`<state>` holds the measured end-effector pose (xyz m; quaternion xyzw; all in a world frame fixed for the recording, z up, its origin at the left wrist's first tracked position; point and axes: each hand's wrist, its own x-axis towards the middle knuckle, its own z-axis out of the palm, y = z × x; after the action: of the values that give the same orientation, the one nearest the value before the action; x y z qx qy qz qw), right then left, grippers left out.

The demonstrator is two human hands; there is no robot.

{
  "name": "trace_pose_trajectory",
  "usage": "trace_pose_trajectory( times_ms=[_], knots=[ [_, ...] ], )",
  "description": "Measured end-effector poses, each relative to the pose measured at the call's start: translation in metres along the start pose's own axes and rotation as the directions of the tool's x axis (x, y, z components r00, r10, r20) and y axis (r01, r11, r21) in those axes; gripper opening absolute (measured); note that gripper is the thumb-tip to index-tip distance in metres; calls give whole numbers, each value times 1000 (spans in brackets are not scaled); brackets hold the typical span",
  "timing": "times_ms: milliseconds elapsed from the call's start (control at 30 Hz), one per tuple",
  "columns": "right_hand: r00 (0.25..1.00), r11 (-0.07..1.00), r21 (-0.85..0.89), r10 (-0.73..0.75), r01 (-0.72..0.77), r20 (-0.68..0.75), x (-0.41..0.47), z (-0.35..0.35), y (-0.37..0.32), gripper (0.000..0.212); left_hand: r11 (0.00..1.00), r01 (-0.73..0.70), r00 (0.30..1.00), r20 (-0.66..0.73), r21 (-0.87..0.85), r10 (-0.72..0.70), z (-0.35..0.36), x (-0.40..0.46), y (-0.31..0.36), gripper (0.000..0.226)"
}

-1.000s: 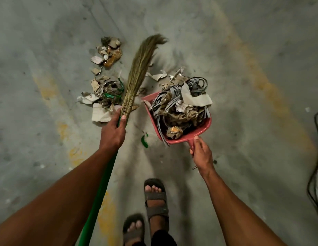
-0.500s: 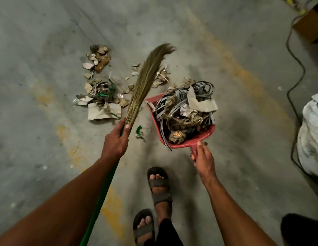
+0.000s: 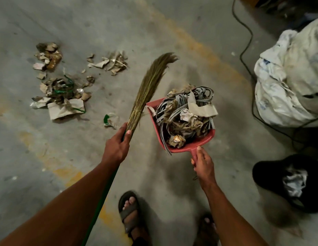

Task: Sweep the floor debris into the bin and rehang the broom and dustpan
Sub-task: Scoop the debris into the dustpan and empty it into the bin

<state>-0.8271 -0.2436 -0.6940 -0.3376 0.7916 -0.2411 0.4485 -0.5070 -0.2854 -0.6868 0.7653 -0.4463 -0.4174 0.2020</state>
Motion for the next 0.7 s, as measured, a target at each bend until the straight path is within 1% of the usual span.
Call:
trace_pose_trajectory(
  times_ms=[167, 300, 400, 533, 600, 700],
  knots=[
    [996, 996, 82, 51, -46, -70, -8, -60, 45, 44, 998, -52, 995, 83, 26, 50, 66, -35, 30, 53],
    [992, 989, 129, 83, -71, -90, -23, -125, 88, 49, 994, -100, 986, 137, 37, 94, 124, -71, 60, 55],
    [987, 983, 151, 122, -106, -106, -34, -184, 126, 46, 990, -128, 972, 203, 56, 114, 175, -103, 86, 55],
    [965, 960, 217, 211, -175, -154, -45, -262, 181, 48, 985, -166, 942, 301, 43, 146, 248, -146, 124, 54],
    [951, 952, 232, 246, -200, -188, -50, -295, 203, 48, 985, -169, 930, 336, 31, 149, 282, -165, 141, 56],
    [921, 937, 242, 309, -252, -237, -56, -346, 240, 53, 977, -214, 905, 378, 9, 195, 337, -193, 167, 57]
  ],
)
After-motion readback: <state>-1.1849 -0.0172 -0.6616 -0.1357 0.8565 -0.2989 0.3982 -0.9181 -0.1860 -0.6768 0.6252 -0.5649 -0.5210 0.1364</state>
